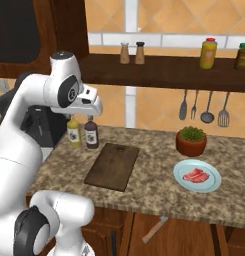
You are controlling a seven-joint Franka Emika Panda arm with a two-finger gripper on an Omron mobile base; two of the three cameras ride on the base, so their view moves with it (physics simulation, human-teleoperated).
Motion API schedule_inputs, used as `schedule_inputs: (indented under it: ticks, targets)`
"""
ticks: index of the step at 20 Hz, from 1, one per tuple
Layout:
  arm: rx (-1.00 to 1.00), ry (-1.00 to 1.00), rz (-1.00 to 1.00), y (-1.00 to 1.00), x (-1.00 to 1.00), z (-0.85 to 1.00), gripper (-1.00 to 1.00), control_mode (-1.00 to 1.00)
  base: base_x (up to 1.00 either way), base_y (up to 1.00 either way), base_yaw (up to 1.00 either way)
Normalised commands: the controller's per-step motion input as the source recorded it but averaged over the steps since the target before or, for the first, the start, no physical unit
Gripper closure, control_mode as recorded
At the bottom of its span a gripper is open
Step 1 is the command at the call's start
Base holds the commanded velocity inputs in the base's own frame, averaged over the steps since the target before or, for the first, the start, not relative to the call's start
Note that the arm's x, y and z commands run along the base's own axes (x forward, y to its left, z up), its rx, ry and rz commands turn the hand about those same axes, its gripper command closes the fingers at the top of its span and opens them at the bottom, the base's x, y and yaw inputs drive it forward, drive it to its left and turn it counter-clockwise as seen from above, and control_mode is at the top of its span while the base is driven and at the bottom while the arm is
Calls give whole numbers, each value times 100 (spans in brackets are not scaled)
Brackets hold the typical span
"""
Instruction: Pick up the knife from the drawer and place it on the cutting board. Then place the meat from the plate to the cutting board.
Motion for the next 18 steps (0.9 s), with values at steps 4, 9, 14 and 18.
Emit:
schedule_inputs:
  ticks: [4, 9, 14, 18]
  targets:
    - [0, 0, 0, 0, 0, 0, -100, 100, -13, 61, -50]
    - [0, 0, 0, 0, 0, 0, -100, 100, -28, 27, -90]
    - [0, 0, 0, 0, 0, 0, -100, 100, -14, 6, -100]
    - [0, 0, 0, 0, 0, 0, -100, 100, 0, 0, -100]
